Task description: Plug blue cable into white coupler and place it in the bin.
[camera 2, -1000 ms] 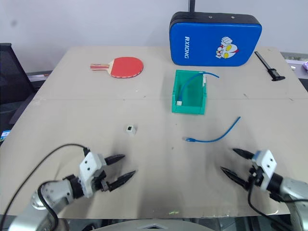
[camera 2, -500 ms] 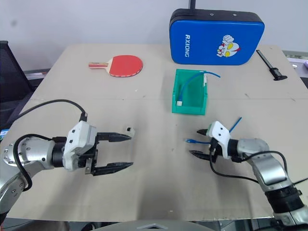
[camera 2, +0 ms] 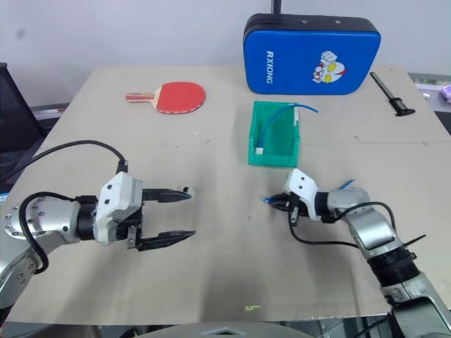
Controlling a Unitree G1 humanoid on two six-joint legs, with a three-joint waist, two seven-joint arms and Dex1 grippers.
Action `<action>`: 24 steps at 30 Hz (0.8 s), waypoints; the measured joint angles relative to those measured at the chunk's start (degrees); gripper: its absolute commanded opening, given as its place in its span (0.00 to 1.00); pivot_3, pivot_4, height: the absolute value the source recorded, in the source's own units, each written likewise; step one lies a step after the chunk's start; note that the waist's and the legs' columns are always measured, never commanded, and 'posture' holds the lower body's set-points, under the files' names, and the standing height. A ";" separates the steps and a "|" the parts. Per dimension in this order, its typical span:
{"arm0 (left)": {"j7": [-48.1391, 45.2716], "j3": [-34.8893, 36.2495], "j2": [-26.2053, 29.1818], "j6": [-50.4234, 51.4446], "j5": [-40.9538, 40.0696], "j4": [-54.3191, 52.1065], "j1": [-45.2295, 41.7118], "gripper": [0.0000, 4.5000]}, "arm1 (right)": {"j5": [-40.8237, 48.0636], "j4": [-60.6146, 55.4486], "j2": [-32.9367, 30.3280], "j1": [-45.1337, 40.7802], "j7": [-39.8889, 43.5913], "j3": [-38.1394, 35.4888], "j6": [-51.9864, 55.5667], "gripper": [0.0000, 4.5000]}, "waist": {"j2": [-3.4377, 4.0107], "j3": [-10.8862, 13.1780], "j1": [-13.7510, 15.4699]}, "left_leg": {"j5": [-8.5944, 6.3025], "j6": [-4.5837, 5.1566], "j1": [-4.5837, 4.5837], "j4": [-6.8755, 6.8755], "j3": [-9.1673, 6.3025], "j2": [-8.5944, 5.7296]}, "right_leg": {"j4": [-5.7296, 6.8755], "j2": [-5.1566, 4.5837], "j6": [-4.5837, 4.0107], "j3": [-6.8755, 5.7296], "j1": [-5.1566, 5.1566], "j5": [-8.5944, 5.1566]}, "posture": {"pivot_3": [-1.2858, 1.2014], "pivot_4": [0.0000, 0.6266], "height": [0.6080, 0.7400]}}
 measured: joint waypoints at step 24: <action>-4.61 -37.81 -23.25 -11.89 27.97 37.46 -37.44 0.87 | 12.44 -25.35 -1.08 31.03 -6.31 -21.71 0.36 0.83 | -0.06 0.00 1.31 | 0.02 0.04 -0.68 0.29 -0.21 -0.32 | 0.03 0.10 0.35 -0.02 -0.37 0.19 | 0.52 0.24 1.00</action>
